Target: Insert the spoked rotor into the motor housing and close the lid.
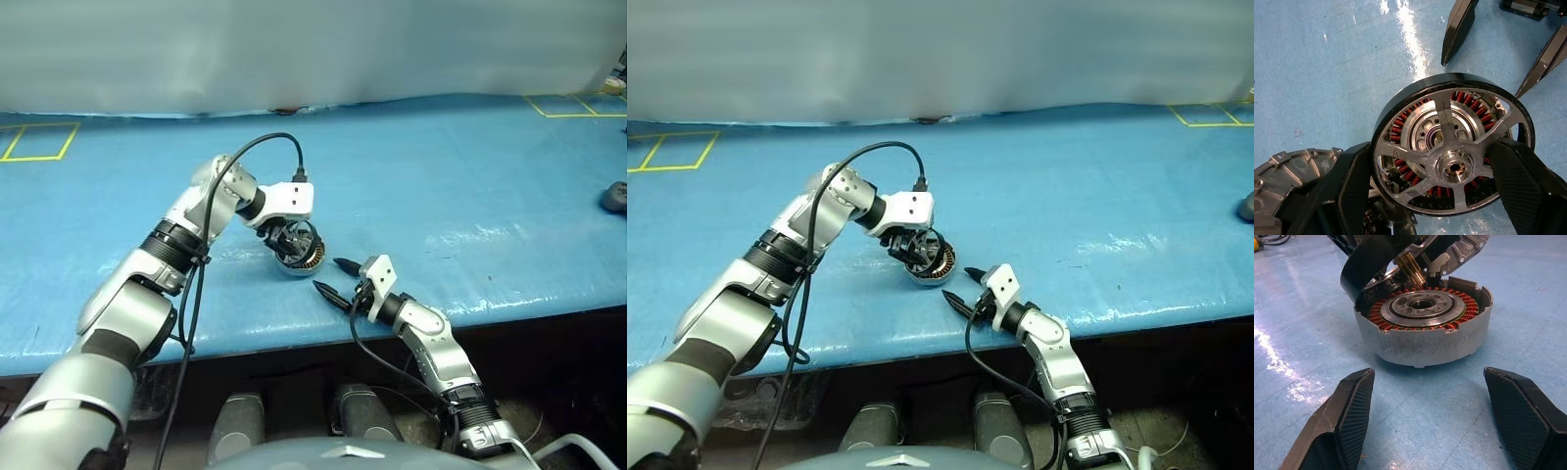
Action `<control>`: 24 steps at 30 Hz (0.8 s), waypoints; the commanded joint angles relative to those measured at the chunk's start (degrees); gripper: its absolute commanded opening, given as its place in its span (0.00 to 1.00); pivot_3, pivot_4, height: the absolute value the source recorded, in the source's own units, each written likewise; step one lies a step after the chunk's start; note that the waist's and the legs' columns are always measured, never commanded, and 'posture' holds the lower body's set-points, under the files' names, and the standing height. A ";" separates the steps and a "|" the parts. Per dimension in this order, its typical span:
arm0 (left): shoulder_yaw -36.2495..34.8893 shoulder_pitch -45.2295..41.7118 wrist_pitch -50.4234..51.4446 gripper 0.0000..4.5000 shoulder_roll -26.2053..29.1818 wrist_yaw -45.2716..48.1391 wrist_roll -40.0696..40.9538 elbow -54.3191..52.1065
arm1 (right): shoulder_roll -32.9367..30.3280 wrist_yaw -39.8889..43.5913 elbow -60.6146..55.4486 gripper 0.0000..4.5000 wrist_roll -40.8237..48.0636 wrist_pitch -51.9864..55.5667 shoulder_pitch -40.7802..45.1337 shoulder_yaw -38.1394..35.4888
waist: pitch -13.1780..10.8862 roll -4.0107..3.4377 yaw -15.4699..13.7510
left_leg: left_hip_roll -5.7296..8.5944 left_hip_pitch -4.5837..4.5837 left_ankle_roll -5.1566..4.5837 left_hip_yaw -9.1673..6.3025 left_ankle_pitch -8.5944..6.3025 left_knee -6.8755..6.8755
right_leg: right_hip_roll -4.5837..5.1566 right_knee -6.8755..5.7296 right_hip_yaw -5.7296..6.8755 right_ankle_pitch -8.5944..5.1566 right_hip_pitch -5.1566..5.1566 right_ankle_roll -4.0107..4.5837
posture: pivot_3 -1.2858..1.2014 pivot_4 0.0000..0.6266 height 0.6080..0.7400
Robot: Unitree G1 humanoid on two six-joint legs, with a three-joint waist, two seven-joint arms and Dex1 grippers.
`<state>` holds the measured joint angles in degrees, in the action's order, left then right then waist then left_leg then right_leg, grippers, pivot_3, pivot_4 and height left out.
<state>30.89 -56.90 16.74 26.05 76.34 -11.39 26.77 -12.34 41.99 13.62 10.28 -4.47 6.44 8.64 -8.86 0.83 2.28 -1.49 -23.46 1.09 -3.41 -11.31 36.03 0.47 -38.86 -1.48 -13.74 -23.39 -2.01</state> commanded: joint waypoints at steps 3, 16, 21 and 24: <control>-0.08 -1.47 -1.49 0.76 -1.25 -0.23 -0.72 0.33 | 0.16 -0.18 0.35 0.84 -0.59 0.38 -0.20 0.53 | 0.00 0.00 -0.08 | 0.00 0.00 0.00 0.00 0.00 0.02 | 0.00 0.00 0.00 0.00 0.01 -0.01 | 0.52 0.24 1.00; 0.97 -1.91 -2.44 0.76 -2.66 1.23 -2.96 2.21 | 0.33 -0.82 -0.27 0.84 -1.06 0.44 -0.87 0.67 | 0.02 -0.02 -0.11 | 0.02 0.04 0.00 0.00 0.00 0.07 | 0.00 0.00 -0.03 0.01 0.09 -0.03 | 0.52 0.24 1.00; 1.19 -2.81 -2.53 0.76 -3.72 1.64 -3.72 3.75 | 0.39 -1.05 -0.27 0.84 -1.08 0.37 -0.88 0.68 | 0.03 -0.02 -0.14 | 0.03 0.08 0.00 0.00 0.00 0.07 | 0.00 0.00 -0.04 0.02 0.13 -0.03 | 0.52 0.24 1.00; 1.48 -3.56 -2.68 0.76 -4.43 2.33 -3.87 4.73 | 0.46 -1.16 -0.19 0.84 -1.12 0.29 -0.89 0.70 | 0.03 -0.03 -0.15 | 0.03 0.12 0.00 0.00 0.00 0.07 | 0.00 0.00 -0.04 0.01 0.19 -0.02 | 0.52 0.24 1.00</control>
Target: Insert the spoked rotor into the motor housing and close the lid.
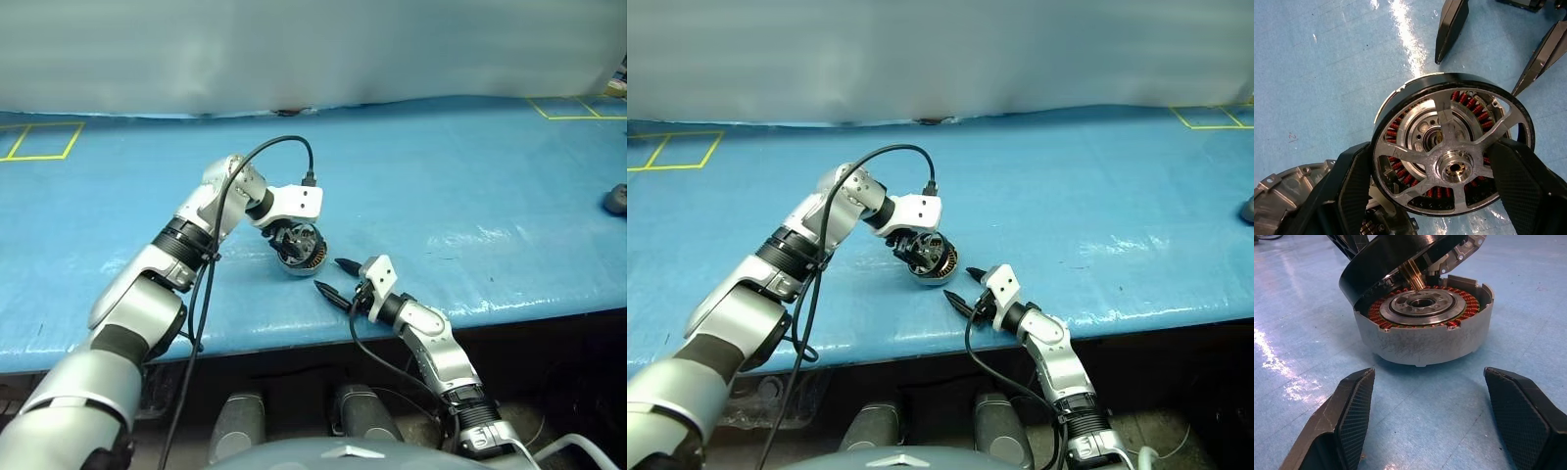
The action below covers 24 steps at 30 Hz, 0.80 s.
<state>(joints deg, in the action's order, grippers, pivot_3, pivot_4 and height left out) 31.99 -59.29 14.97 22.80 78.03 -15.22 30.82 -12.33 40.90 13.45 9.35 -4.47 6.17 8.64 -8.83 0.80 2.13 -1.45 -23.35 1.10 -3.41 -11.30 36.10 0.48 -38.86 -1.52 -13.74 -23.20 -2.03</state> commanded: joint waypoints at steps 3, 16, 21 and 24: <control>0.35 -1.68 -1.23 0.76 -1.67 0.69 -0.27 1.45 | 0.64 -0.23 -0.12 0.84 -0.20 0.32 -0.71 0.74 | 0.00 0.00 0.02 | 0.00 0.01 0.00 0.00 0.00 0.00 | 0.00 0.00 0.00 -0.01 0.01 0.01 | 0.52 0.24 1.00; -0.06 -2.35 -2.24 0.76 -2.16 0.62 -0.80 2.88 | 0.90 -0.43 0.05 0.84 -0.20 0.26 -0.88 0.78 | 0.00 0.00 -0.01 | 0.01 0.23 0.00 0.00 0.00 -0.01 | 0.02 0.05 -0.01 -0.15 0.26 0.26 | 0.52 0.24 1.00; -0.46 -2.29 -2.02 0.76 -2.07 0.36 -0.55 2.39 | 0.81 -0.30 0.15 0.84 -0.26 0.23 -0.78 0.84 | 0.00 0.00 -0.01 | 0.01 0.24 0.00 0.00 0.00 -0.01 | 0.01 0.04 -0.01 -0.16 0.27 0.26 | 0.52 0.24 1.00; -0.69 -2.40 -1.95 0.76 -2.08 0.22 -0.40 2.31 | 0.76 -0.22 0.12 0.84 -0.30 0.27 -0.82 0.94 | 0.00 0.00 -0.01 | 0.01 0.24 0.00 0.00 0.00 -0.01 | 0.02 0.04 -0.01 -0.16 0.28 0.26 | 0.52 0.24 1.00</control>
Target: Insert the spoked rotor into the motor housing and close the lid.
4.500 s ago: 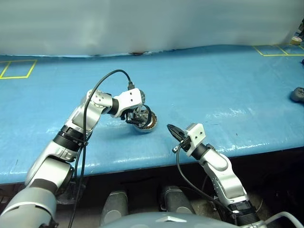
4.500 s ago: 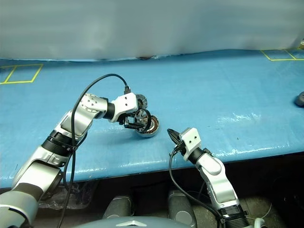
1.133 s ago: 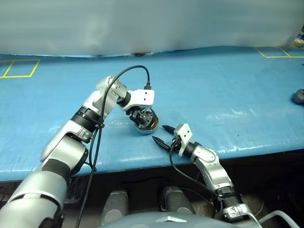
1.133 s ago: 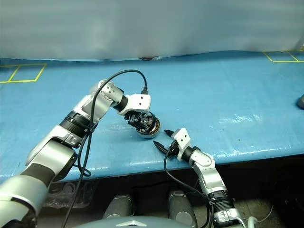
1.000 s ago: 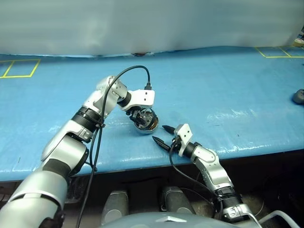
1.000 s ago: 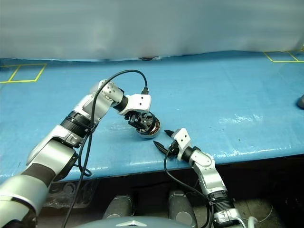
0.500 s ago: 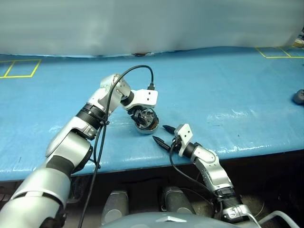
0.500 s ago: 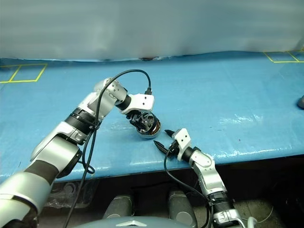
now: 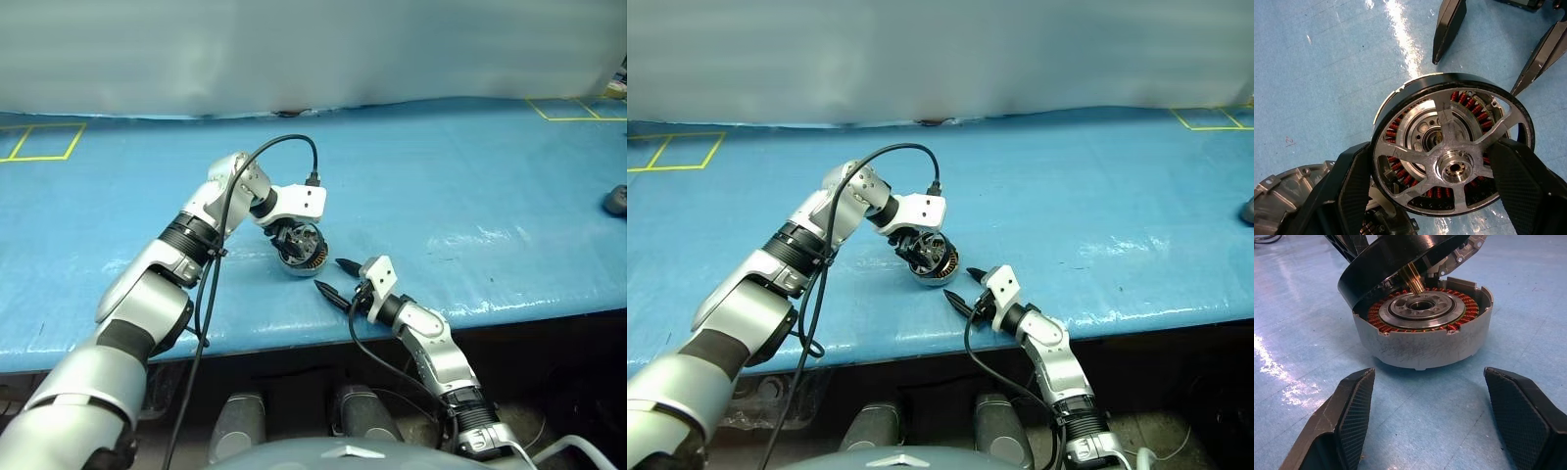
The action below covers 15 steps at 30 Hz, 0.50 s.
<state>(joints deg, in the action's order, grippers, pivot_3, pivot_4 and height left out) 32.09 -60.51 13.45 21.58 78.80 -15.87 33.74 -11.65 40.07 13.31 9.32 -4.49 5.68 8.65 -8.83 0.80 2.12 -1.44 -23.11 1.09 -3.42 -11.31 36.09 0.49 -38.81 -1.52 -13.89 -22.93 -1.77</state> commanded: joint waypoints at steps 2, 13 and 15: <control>-0.94 -1.24 -0.37 0.76 -0.89 -0.69 0.34 -0.60 | 0.09 0.61 0.18 0.84 -0.31 0.34 -0.39 1.03 | 0.00 0.00 0.00 | 0.00 0.00 0.00 0.00 0.00 0.00 | 0.00 0.00 0.00 0.00 0.00 0.00 | 0.52 0.24 1.00; -1.06 -1.60 -0.62 0.76 -0.98 -0.62 0.49 0.02 | 0.17 0.36 -0.13 0.84 -0.40 0.47 -0.82 1.12 | 0.00 0.00 -0.02 | 0.00 0.00 0.00 0.00 0.00 -0.01 | 0.00 0.01 0.00 -0.01 0.00 0.01 | 0.52 0.24 1.00; -1.03 -1.67 -0.73 0.76 -0.94 -0.55 0.48 0.16 | 0.24 0.23 -0.17 0.84 -0.41 0.41 -0.92 1.06 | 0.00 0.00 -0.01 | 0.00 0.00 0.00 0.00 0.00 -0.01 | 0.00 0.02 0.00 -0.01 0.01 0.01 | 0.52 0.24 1.00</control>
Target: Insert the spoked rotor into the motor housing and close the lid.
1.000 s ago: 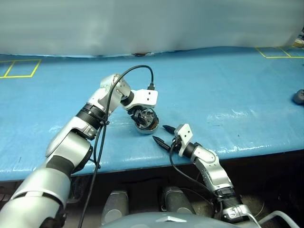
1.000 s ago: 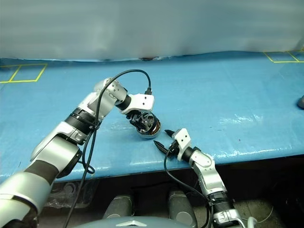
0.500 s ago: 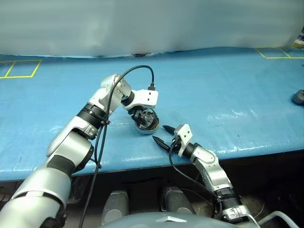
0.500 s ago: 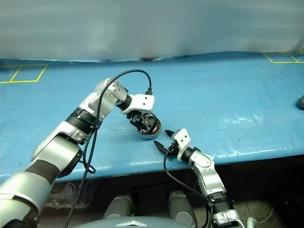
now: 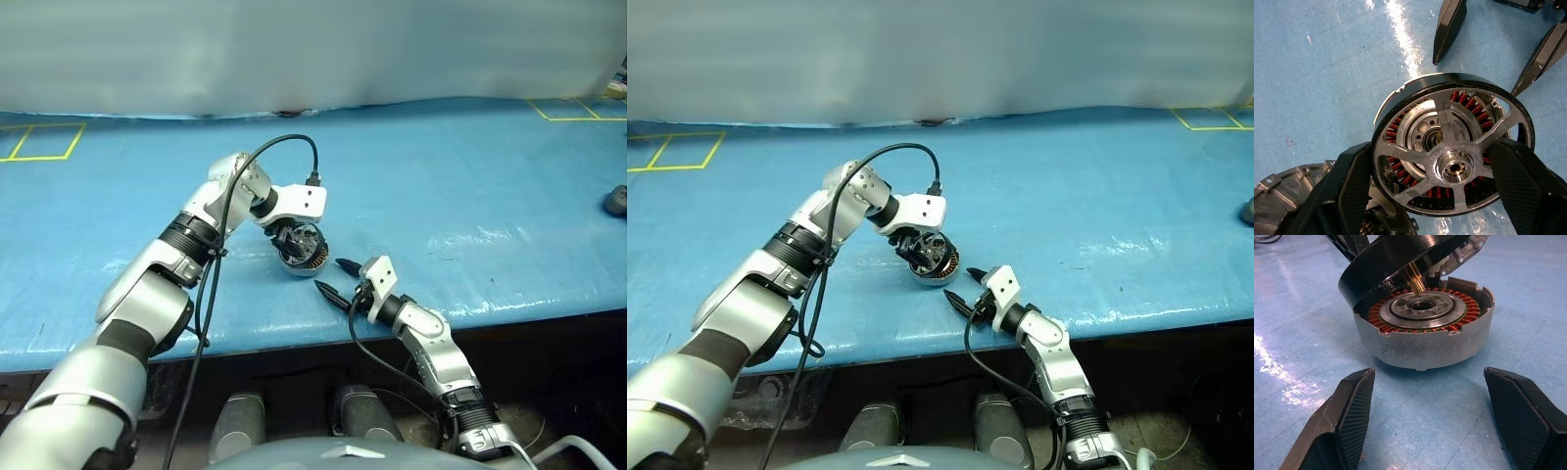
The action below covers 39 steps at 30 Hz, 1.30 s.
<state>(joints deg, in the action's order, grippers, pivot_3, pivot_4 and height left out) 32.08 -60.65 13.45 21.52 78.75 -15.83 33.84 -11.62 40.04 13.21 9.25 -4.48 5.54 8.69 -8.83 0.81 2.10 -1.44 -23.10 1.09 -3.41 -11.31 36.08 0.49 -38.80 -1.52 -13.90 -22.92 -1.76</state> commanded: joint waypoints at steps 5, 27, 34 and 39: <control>-0.93 -1.64 -0.83 0.76 -0.77 -0.17 0.42 0.20 | 0.44 0.00 -0.15 0.84 -0.35 0.32 -0.92 0.97 | 0.00 0.00 0.02 | 0.00 0.00 0.00 0.00 0.00 -0.02 | 0.00 0.01 0.00 0.00 0.00 0.01 | 0.52 0.24 1.00; -0.64 -0.99 -0.74 0.76 -0.11 0.83 0.29 -0.50 | 0.65 -0.06 -0.21 0.84 -0.45 0.35 -1.27 1.01 | 0.00 0.00 0.06 | 0.00 0.01 0.00 0.00 0.00 -0.07 | 0.00 0.04 0.00 -0.02 0.00 0.02 | 0.52 0.24 1.00; -1.21 -1.13 0.03 0.76 -0.33 0.79 0.99 -0.75 | 0.46 0.06 -0.21 0.84 -0.44 0.45 -1.16 0.91 | 0.00 0.00 0.06 | 0.00 0.01 0.00 0.00 0.00 -0.08 | 0.00 0.05 0.00 -0.02 0.00 0.03 | 0.52 0.24 1.00; -1.78 -1.19 0.73 0.76 -0.46 0.89 1.72 -1.57 | 0.36 0.12 -0.21 0.84 -0.44 0.50 -1.11 0.90 | 0.00 0.00 0.06 | 0.00 0.01 0.00 0.00 0.00 -0.08 | 0.00 0.05 0.00 -0.02 0.00 0.03 | 0.52 0.24 1.00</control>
<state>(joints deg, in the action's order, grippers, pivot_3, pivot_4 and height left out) 32.02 -60.73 13.75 21.60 79.31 -15.24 33.96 -11.26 39.82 12.98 9.03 -4.61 5.22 8.68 -8.84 0.81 2.17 -1.45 -23.10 1.09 -3.42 -11.31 36.00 0.49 -38.75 -1.52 -13.92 -22.93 -1.73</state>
